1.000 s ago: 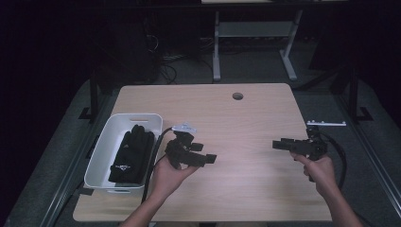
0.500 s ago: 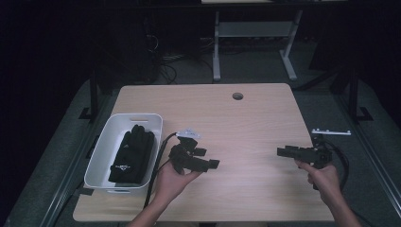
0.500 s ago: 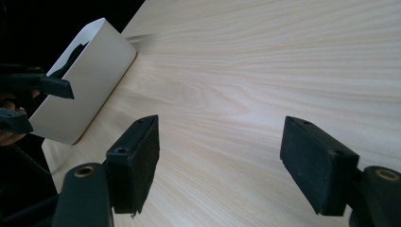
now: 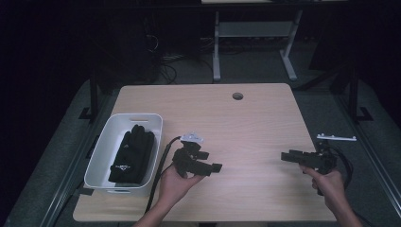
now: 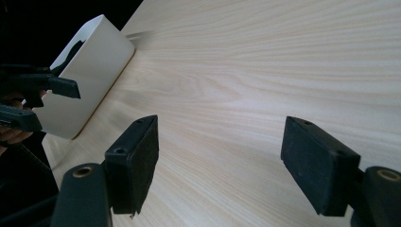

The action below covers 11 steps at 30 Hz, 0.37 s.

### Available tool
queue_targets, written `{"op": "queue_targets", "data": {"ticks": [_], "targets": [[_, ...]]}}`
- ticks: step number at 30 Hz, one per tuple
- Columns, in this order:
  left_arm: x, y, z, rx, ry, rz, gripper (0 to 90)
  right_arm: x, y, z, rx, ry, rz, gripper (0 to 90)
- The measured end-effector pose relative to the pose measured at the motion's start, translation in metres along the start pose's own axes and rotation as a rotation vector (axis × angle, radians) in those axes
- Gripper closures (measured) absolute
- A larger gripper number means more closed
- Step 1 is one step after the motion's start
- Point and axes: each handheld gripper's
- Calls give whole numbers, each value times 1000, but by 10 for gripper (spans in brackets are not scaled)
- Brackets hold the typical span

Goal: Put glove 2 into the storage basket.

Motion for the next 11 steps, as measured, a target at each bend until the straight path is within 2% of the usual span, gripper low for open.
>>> {"op": "queue_targets", "data": {"ticks": [2, 11], "targets": [[1, 1, -1, 7, -3, 2, 268, -3, 3, 0, 7, 3, -2, 281], [4, 9, -8, 20, -3, 2, 265, -8, 16, 4, -20, 9, -10, 277]]}}
Point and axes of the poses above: each handheld gripper's, and its own axes: x roughly forward along the jaws, y roughly out of its underside, z roughly to its left, and after that the axes turned 8 degrees about -y, right-handed
